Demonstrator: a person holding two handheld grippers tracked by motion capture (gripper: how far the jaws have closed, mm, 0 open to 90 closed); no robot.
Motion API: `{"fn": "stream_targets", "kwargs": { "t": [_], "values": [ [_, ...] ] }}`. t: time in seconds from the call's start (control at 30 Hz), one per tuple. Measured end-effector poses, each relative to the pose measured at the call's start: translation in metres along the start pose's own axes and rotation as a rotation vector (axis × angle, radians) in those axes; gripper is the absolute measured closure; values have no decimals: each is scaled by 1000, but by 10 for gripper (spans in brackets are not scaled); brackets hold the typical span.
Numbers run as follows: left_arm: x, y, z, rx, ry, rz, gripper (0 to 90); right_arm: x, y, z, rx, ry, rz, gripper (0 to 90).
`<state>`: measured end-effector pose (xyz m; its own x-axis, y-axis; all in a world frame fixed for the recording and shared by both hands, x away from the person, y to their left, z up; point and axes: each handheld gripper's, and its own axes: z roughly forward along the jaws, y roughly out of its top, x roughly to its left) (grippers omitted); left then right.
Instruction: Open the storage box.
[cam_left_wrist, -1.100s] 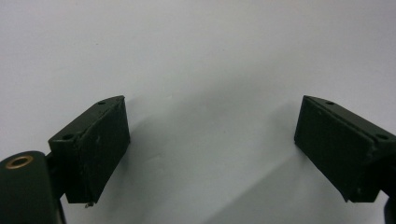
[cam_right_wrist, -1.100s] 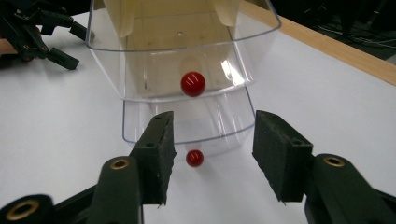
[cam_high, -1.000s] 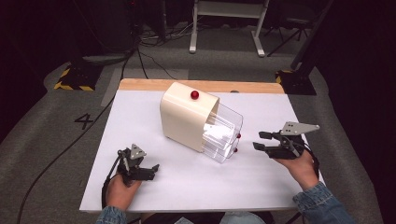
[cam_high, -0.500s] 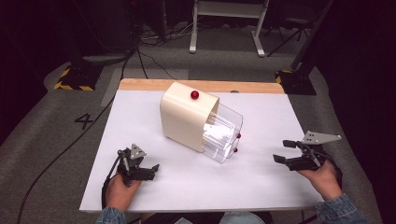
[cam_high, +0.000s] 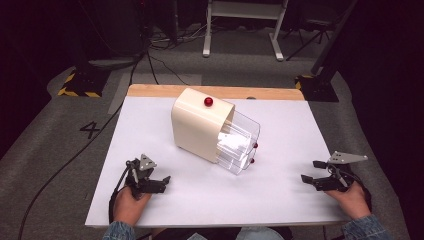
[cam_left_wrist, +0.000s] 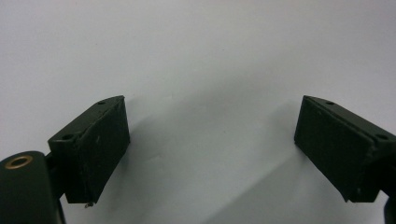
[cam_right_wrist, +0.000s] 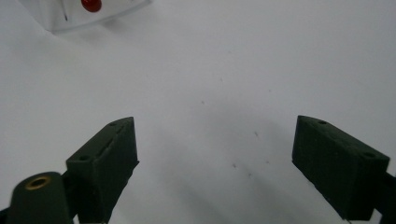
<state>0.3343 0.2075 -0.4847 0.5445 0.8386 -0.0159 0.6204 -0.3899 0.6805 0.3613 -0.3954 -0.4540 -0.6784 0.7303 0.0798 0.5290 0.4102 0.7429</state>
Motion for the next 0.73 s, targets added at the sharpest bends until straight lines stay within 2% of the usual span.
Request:
{"fn": "stream_targets", "kwargs": {
  "t": [0.23, 0.3, 0.43, 0.73],
  "values": [
    [0, 0, 0, 1, 1, 0, 104, -1, -14, 17, 29, -39, -17, 136],
    [0, 0, 0, 1, 2, 0, 104, -1, -16, 22, 31, -41, -33, 110],
    [0, 0, 0, 1, 2, 1, 104, 5, -16, 23, 38, -78, -72, 102],
    [0, 0, 0, 1, 4, 7, 104, 4, -16, 24, 43, -79, -65, 91]
  ]
}}
